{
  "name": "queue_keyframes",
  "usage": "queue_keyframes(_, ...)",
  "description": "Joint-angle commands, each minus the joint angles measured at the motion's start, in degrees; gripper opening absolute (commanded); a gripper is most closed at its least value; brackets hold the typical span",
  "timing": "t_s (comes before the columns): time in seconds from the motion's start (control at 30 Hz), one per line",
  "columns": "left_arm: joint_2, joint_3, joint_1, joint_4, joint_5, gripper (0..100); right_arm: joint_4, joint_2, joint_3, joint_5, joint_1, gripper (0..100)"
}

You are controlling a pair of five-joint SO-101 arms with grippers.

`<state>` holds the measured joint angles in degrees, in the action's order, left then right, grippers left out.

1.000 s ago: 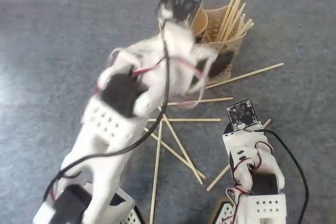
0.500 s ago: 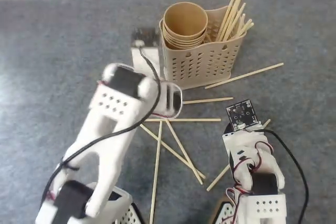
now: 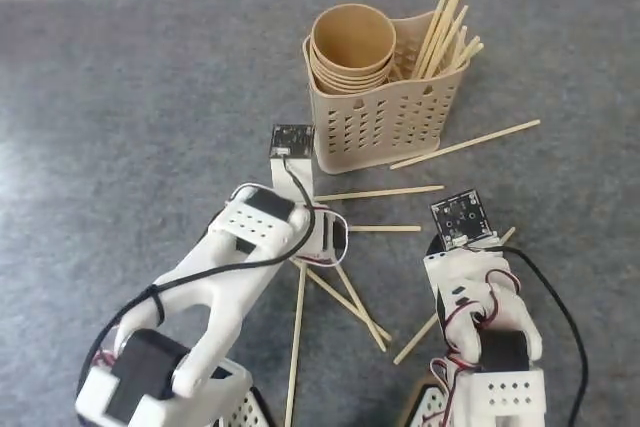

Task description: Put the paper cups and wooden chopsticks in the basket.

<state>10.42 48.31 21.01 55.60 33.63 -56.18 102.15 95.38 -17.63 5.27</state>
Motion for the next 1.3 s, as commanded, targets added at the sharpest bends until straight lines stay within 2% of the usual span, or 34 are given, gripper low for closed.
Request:
queue_keyframes(0.0, 0.00, 0.40, 0.35, -1.76, 0.88, 25, 0.57, -0.04, 1.14, -0.62, 0.31, 0.6)
queue_keyframes(0.23, 0.00, 3.91, 0.53, -1.85, 0.88, 23, 0.57, -0.04, 1.14, -0.62, 0.31, 0.6)
queue_keyframes(0.5, -0.09, 5.23, 0.70, -1.85, 0.88, 1, 0.57, -0.04, 1.14, -0.62, 0.31, 0.6)
queue_keyframes(0.77, 0.44, 2.51, 0.44, -1.49, 0.88, 1, 0.57, -0.04, 1.14, -0.62, 0.31, 0.6)
queue_keyframes(0.9, 0.53, -5.93, 1.23, 2.81, 0.88, 1, 0.57, -0.04, 1.14, -0.62, 0.31, 0.6)
queue_keyframes(1.13, 0.53, -29.76, 8.97, 20.92, 4.31, 1, 0.57, -0.04, 1.14, -0.62, 0.31, 0.6)
queue_keyframes(1.27, 0.53, -43.91, 10.02, 26.55, 4.31, 1, 0.57, -0.04, 1.14, -0.62, 0.31, 0.6)
